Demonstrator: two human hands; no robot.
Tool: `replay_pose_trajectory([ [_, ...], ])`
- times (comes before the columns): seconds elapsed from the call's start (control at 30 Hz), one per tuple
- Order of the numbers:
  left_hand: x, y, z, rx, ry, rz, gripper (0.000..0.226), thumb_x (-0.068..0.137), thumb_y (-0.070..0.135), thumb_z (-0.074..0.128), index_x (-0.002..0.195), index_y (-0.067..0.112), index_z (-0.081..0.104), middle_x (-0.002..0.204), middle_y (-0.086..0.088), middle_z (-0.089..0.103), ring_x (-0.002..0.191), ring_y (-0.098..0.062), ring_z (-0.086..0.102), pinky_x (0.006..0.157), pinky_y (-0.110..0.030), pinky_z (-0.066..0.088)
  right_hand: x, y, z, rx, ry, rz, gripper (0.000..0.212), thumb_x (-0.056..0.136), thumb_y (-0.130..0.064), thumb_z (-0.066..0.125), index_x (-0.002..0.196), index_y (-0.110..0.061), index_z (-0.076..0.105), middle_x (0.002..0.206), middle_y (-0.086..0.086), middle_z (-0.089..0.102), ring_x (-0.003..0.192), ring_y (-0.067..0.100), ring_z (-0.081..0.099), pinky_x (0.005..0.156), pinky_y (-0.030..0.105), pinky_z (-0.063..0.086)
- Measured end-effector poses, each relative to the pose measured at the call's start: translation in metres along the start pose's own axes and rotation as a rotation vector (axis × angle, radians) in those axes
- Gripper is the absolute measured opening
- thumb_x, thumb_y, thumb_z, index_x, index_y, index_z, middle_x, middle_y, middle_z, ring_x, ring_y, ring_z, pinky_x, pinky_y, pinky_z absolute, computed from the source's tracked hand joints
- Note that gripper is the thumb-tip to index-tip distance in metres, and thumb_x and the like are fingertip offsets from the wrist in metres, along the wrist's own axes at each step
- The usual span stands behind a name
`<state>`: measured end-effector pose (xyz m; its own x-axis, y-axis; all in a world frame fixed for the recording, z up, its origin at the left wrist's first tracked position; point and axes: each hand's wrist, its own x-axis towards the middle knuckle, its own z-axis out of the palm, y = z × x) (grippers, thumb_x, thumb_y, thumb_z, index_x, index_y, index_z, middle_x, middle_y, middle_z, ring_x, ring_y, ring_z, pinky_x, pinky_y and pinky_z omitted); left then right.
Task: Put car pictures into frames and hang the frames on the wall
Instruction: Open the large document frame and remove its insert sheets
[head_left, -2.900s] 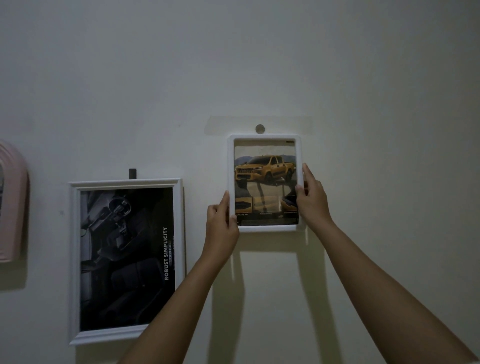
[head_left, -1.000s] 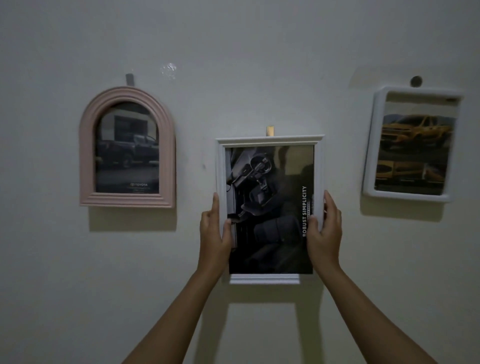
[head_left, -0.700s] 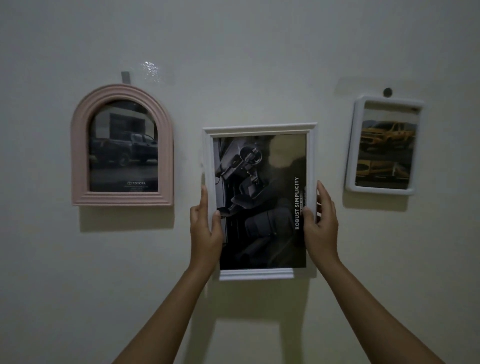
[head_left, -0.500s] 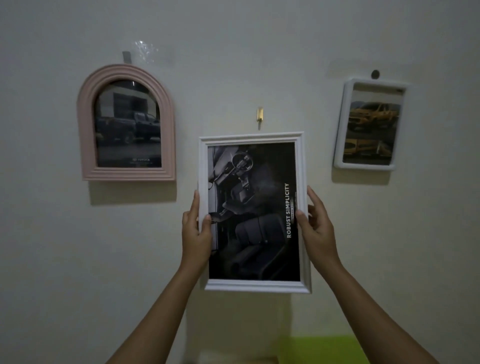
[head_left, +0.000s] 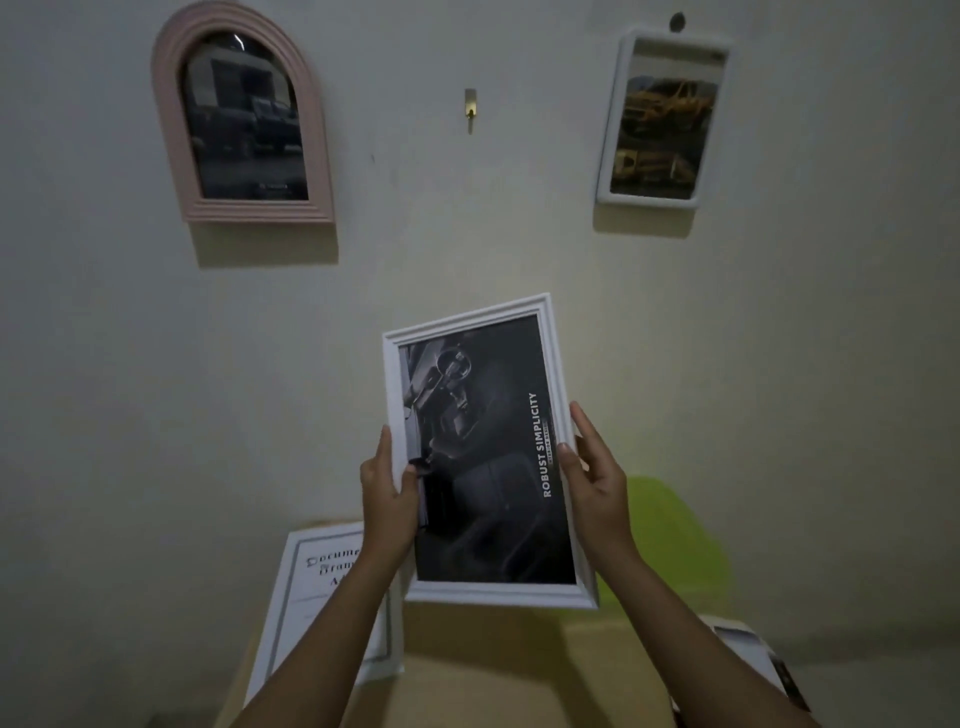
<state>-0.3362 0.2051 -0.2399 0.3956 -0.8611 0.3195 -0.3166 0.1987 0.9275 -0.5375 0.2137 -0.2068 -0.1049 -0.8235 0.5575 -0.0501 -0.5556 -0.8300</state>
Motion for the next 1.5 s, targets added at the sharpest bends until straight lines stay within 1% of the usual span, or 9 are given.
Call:
replay_pose_trajectory([
  [0.07,-0.015,0.017,0.003,0.002,0.021,0.020,0.055,0.096,0.012,0.044,0.146,0.017,0.022,0.134,-0.013,0.032,0.125,-0.024,0.038,0.098,-0.017,0.026,-0.015,-0.007,-0.004,-0.069,-0.005,-0.021,0.045,0.093,-0.004,0.050,0.135,-0.019,0.042,0.132,-0.028,0.045,0.122,0.003,0.044,0.096,0.029,0.041],
  [0.13,-0.026,0.043,0.005,-0.053,0.016,0.089,0.053,0.096,0.019,0.044,0.145,0.021,0.024,0.133,-0.009,0.033,0.119,-0.015,0.042,0.097,-0.016,0.032,-0.028,-0.010,-0.006,-0.172,-0.024,-0.085,0.047,0.094,-0.006,0.050,0.137,-0.020,0.039,0.126,-0.041,0.045,0.108,-0.006,0.055,0.089,0.016,0.046],
  [0.2,-0.032,0.072,0.009,-0.125,-0.040,0.156,0.053,0.096,0.027,0.043,0.145,0.028,0.021,0.133,-0.007,0.036,0.110,-0.008,0.047,0.095,-0.015,0.040,-0.038,-0.010,-0.005,-0.289,-0.031,-0.183,0.048,0.094,-0.008,0.049,0.139,-0.019,0.036,0.126,-0.020,0.058,0.084,0.000,0.060,0.071,0.019,0.046],
  [0.27,-0.036,0.095,0.015,-0.167,-0.113,0.187,0.057,0.096,0.035,0.043,0.145,0.035,0.015,0.141,-0.007,0.034,0.114,-0.012,0.048,0.099,-0.031,0.044,-0.048,-0.008,-0.003,-0.413,-0.072,-0.273,0.048,0.094,-0.011,0.049,0.140,-0.016,0.037,0.119,0.008,0.064,0.091,0.018,0.061,0.070,0.034,0.050],
  [0.47,-0.039,0.093,0.018,-0.045,-0.142,0.141,0.082,0.090,0.043,0.051,0.145,0.037,-0.009,0.144,-0.008,0.033,0.121,-0.025,0.046,0.100,-0.046,0.043,-0.069,0.000,0.010,-0.687,-0.187,-0.401,0.049,0.090,-0.017,0.040,0.139,-0.019,0.041,0.102,-0.001,0.069,0.067,0.013,0.060,0.044,0.027,0.043],
  [0.73,-0.033,0.062,-0.019,-0.019,-0.006,-0.011,0.079,0.092,0.017,0.046,0.146,0.029,-0.010,0.103,-0.015,0.055,0.072,-0.022,0.053,0.066,-0.035,0.048,-0.091,0.015,0.048,-0.763,-0.284,-0.503,0.046,0.090,-0.018,0.047,0.136,-0.016,0.046,0.112,-0.003,0.068,0.086,0.010,0.063,0.049,0.021,0.043],
  [1.03,-0.019,0.012,-0.087,-0.236,0.101,-0.167,0.069,0.093,0.008,0.043,0.147,0.030,0.007,0.092,-0.001,0.055,0.074,-0.017,0.054,0.072,-0.037,0.052,-0.130,0.029,0.093,-0.386,-0.485,-0.161,0.040,0.094,-0.032,0.045,0.132,-0.023,0.050,0.133,-0.006,0.055,0.124,0.005,0.049,0.101,0.025,0.042],
  [1.3,-0.015,-0.051,-0.138,-0.317,0.072,-0.364,0.058,0.089,0.007,0.043,0.140,0.032,0.032,0.076,-0.006,0.047,0.056,-0.011,0.046,0.043,-0.019,0.045,-0.112,0.110,0.081,-0.401,-0.348,0.512,0.048,0.093,-0.027,0.052,0.139,-0.022,0.039,0.144,0.004,0.041,0.127,0.019,0.045,0.107,0.042,0.038],
  [1.5,-0.019,-0.109,-0.135,-0.256,0.022,-0.508,0.053,0.092,0.010,0.041,0.141,0.027,0.034,0.097,-0.008,0.059,0.063,-0.011,0.053,0.046,-0.018,0.047,-0.147,0.142,0.083,-0.103,-0.290,0.746,0.037,0.093,-0.013,0.052,0.130,-0.014,0.052,0.126,0.006,0.060,0.107,0.015,0.058,0.077,0.008,0.048],
])
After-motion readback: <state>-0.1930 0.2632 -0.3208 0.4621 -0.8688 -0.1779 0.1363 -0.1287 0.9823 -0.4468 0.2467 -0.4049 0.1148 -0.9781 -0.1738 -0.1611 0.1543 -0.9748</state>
